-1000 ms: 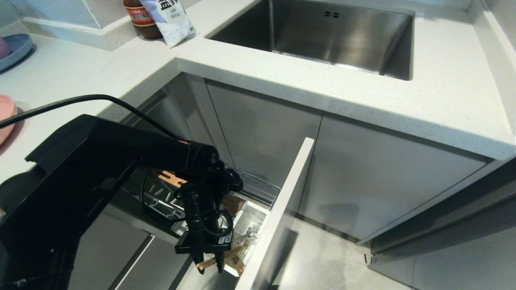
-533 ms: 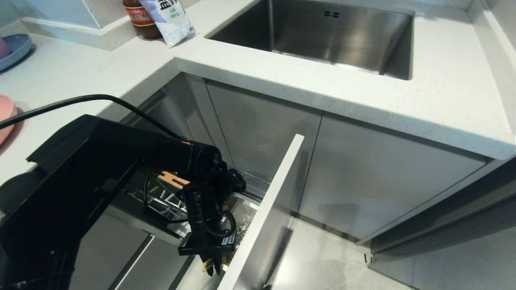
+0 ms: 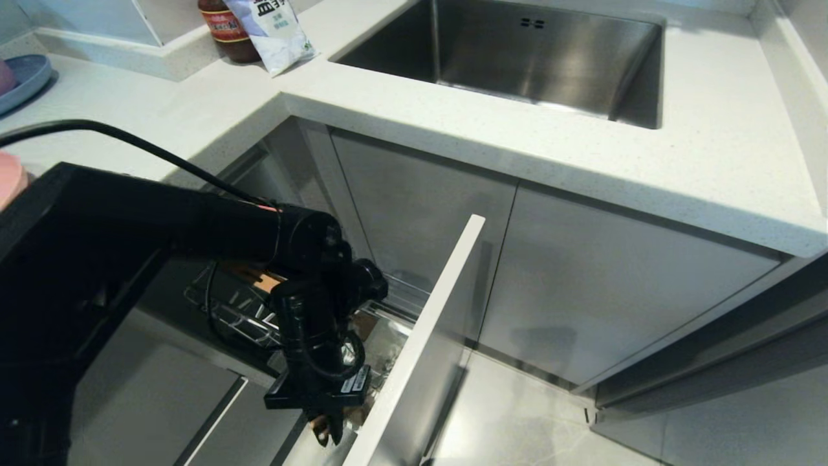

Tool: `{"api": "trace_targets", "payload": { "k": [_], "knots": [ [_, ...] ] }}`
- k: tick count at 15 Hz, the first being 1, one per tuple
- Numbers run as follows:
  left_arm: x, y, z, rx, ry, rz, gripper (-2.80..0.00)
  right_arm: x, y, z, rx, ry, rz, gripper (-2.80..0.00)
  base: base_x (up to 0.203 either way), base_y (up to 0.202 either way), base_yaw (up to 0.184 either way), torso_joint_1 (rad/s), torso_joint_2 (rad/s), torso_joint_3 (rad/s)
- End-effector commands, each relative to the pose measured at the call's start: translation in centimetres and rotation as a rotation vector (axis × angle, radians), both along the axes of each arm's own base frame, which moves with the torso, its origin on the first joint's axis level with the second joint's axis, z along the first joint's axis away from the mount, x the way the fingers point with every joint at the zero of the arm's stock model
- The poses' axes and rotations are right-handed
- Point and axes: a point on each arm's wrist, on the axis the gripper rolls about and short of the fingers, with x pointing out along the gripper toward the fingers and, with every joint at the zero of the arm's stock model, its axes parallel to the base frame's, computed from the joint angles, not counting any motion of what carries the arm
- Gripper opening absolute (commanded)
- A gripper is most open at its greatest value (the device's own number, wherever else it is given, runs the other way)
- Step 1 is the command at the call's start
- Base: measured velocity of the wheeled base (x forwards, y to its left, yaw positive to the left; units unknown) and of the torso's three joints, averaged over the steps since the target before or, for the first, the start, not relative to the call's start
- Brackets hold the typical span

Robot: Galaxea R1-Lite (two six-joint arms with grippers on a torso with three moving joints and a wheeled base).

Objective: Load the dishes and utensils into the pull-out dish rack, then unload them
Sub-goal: Take the chopsticks out of the cupboard

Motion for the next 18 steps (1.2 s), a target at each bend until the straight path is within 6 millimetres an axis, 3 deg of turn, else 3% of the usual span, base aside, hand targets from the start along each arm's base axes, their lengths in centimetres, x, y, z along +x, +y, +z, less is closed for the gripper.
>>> {"api": "trace_targets", "payload": {
  "k": [1, 13, 18],
  "knots": [
    [-1.4, 0.5, 2.6, -0.032, -0.048, -0.01, -2.8, 0.0, 0.0, 0.0, 0.0, -0.002, 0.0, -2.8, 0.0, 0.0, 0.0, 0.0, 0.0, 0.0],
    [-7.9, 2.6, 10.3, -0.101, -0.128, -0.086, -2.8, 0.0, 0.0, 0.0, 0.0, -0.002, 0.0, -2.8, 0.0, 0.0, 0.0, 0.0, 0.0, 0.0],
    [-12.6, 5.2, 15.1, -0.202, -0.293, -0.125, -2.8, 0.0, 0.0, 0.0, -0.001, -0.001, 0.0, -2.8, 0.0, 0.0, 0.0, 0.0, 0.0, 0.0]
  ]
}}
